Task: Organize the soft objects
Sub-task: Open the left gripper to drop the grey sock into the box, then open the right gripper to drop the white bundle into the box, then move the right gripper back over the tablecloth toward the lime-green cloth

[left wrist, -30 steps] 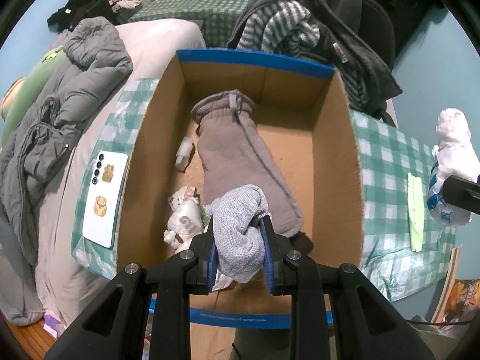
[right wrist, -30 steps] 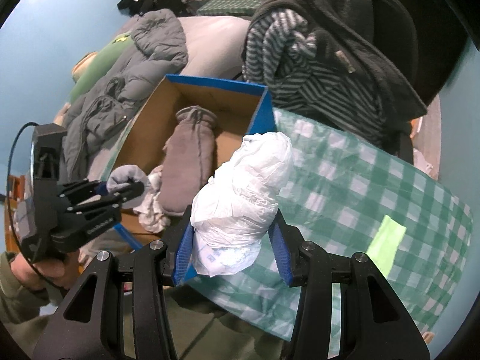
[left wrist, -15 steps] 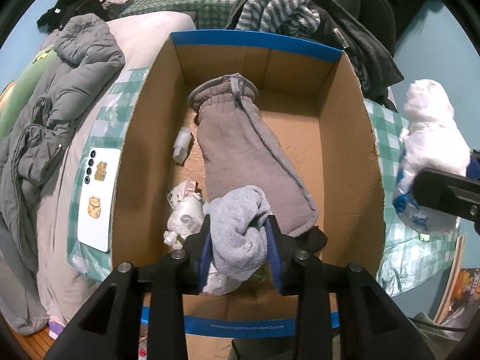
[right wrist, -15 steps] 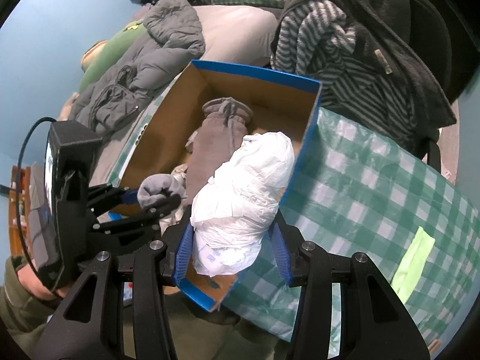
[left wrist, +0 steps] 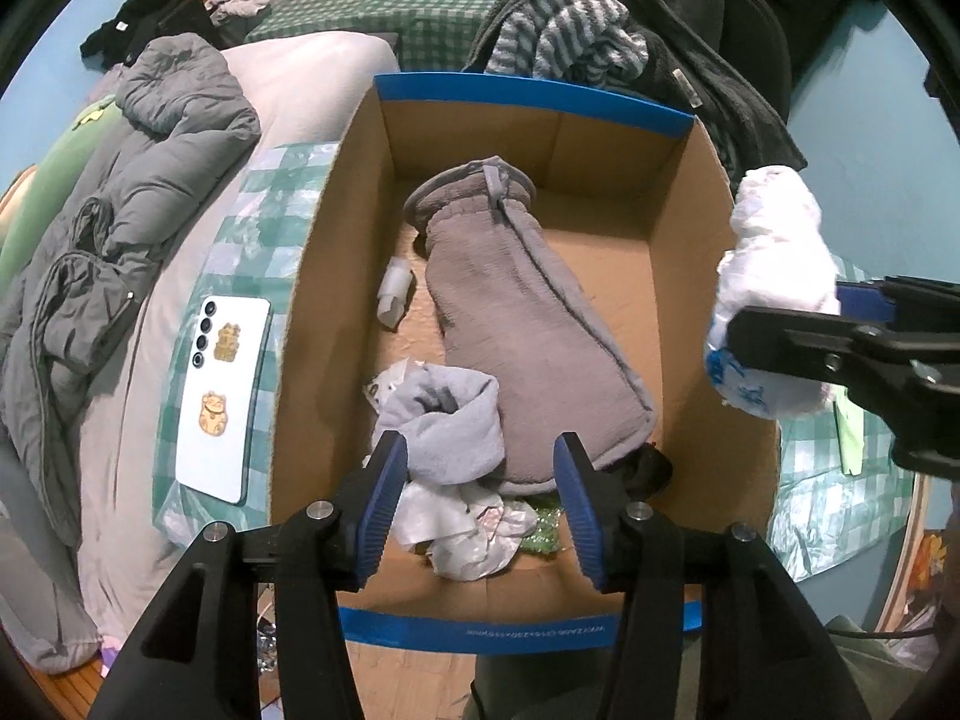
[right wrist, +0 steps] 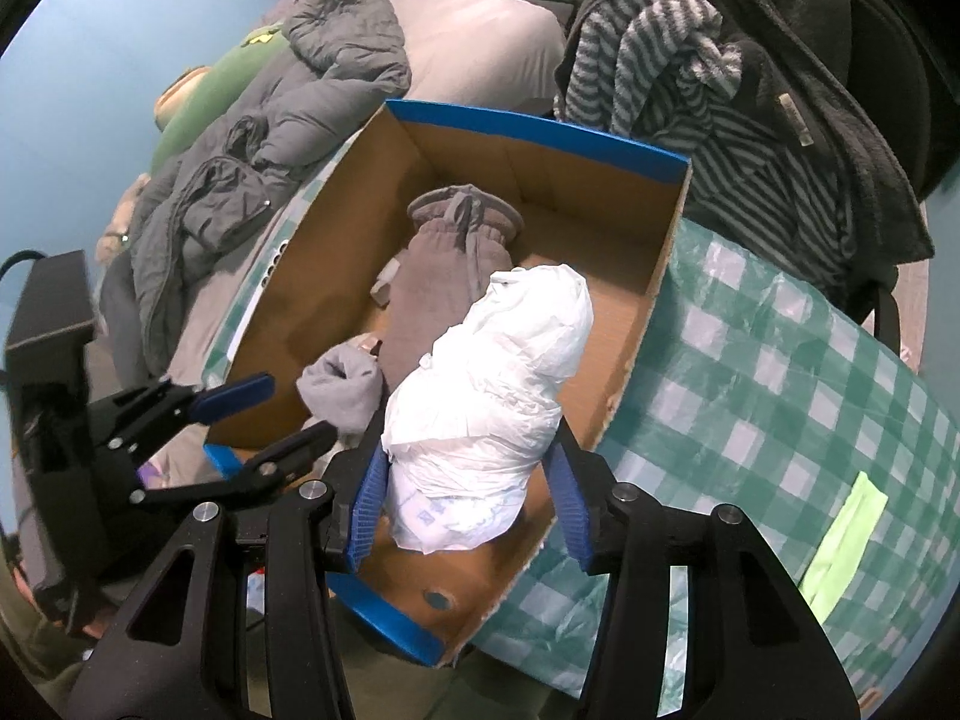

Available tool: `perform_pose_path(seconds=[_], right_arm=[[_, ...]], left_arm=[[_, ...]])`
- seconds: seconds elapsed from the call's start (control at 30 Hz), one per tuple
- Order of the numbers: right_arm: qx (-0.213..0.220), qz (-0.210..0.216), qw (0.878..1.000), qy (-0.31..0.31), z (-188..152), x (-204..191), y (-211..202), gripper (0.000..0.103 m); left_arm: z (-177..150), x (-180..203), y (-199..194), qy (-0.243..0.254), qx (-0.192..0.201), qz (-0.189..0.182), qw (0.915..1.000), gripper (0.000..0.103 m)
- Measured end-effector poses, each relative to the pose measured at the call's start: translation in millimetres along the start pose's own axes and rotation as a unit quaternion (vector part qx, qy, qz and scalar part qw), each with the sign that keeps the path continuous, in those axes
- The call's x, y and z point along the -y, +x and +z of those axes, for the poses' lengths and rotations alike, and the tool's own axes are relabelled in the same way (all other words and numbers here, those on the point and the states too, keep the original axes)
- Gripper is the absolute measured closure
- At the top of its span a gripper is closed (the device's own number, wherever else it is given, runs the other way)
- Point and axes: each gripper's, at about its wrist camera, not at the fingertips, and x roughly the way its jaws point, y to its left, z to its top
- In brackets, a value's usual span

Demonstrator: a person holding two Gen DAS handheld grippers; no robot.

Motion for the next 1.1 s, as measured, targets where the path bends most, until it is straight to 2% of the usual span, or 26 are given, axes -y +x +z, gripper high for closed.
perform_pose_path(seconds=[0.1, 0.17, 0.33, 0.67, 1.1], right_arm=[[-0.002, -0.003, 1.000, -0.002, 2.0, -3.3, 3.9, 0.051], [-0.003, -0.005, 1.000, -0.002, 2.8, -4.5, 5.3, 0.045], [-0.003, -0.009, 1.000, -0.003, 2.6, -6.4, 5.4, 0.037], [0.003, -0.018, 1.000, -0.002, -3.5, -0.6, -6.9, 0.037], [0.014, -0.023, 1.000, 0.014, -18.8, 26.3, -33.6, 0.037]], left_arm=[[-2.6, -3.8, -2.2, -0.004, 0.001, -0.001, 1.0000, 0.051], [-4.1, -5.9, -3.5, -0.006, 0.002, -0.001, 1.0000, 0.051], [-5.1, -9.5, -5.0, -0.013, 0.001, -0.001, 0.9999, 0.051], [-4.8, -3.4, -15.1, -0.020, 0.009, -0.006, 0.9997, 0.051], [-6.4, 23.8, -27.0, -0.013, 0.015, -0.006, 0.9998, 0.051]])
